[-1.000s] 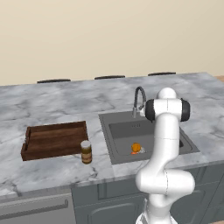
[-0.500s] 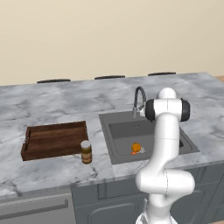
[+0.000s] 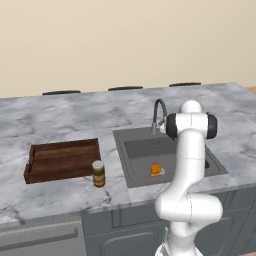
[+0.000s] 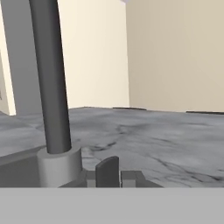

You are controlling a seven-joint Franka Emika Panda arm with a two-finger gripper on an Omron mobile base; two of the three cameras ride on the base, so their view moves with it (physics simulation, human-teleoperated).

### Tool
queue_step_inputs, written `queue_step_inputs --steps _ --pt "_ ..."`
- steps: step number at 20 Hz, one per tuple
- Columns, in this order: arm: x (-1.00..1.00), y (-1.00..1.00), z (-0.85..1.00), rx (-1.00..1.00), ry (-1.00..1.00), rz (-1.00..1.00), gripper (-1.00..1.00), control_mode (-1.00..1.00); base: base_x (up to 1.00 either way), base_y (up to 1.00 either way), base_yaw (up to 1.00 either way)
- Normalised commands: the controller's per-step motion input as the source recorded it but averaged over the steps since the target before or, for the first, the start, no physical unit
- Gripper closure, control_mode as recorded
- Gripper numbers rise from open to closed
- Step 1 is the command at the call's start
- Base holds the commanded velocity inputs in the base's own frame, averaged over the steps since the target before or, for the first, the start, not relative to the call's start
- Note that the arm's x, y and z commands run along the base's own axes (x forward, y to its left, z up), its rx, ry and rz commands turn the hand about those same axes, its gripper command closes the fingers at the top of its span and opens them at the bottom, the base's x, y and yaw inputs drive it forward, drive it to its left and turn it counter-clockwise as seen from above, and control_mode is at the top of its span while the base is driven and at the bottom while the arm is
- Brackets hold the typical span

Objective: Pick up all produce items and place them in the sink. Turn on the sink faucet to wash them. Then turn the sink off and put them in the tray.

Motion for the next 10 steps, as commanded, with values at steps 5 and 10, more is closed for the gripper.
queue_step_inputs --steps 5,10 --pt "0.00 -0.19 -0.11 0.06 0.00 0.00 1.00 -1.00 0.00 0.00 0.00" --pt "0.00 -0.33 -0.13 0.09 0.00 0.00 1.00 -1.00 0.00 0.00 0.00"
